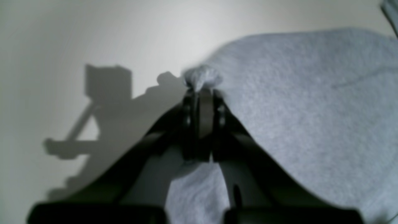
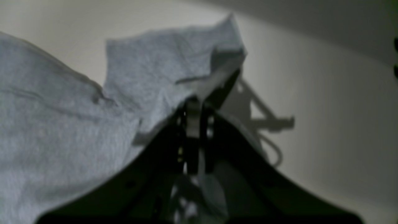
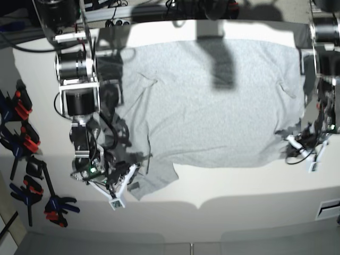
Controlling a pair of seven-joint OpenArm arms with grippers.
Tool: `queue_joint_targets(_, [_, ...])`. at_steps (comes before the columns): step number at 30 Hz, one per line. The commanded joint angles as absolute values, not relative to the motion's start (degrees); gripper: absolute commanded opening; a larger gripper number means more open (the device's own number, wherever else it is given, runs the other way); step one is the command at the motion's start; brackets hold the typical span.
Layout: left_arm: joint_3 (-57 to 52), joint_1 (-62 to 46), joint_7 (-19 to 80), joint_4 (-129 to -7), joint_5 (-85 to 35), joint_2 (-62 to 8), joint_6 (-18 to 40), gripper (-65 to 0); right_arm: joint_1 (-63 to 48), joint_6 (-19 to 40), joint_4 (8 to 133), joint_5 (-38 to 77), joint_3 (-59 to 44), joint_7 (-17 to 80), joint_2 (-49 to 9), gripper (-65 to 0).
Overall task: Fold the T-shirt properly
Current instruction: 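Lift both hem corners and pull them toward the collar, then lay the held hem over the shirt body with both grippers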
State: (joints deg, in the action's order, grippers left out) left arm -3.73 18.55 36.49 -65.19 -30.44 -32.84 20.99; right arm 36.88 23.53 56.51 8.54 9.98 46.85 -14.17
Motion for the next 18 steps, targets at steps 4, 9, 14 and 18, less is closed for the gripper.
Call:
queue_joint_targets(4, [-11.20, 12.40, 36.80, -76.51, -31.09, -34.28, 20.99, -65.0, 33.36, 22.90, 66.76, 8.99, 9.65, 48.10, -16.08, -65.0])
queue_joint_targets(9, [-16.16, 4.16, 38.61, -84.60, -31.07, -34.30, 20.99, -65.0, 26.48, 21.80, 76.05, 8.95, 7.68, 49.45, -16.99, -65.0])
queue_joint_targets(14, [-17.67, -1.93, 39.29, -87.37, -31.07, -34.30, 20.97, -65.0, 20.05, 21.87, 83.57, 8.99, 2.24, 51.57, -16.97, -65.0])
queue_joint_targets(18, [-17.67, -5.02, 39.42, -87.70, -31.09, -33.98, 20.99, -65.0, 15.44, 22.41, 88.29, 9.02, -2.46, 52.27, -16.99, -65.0])
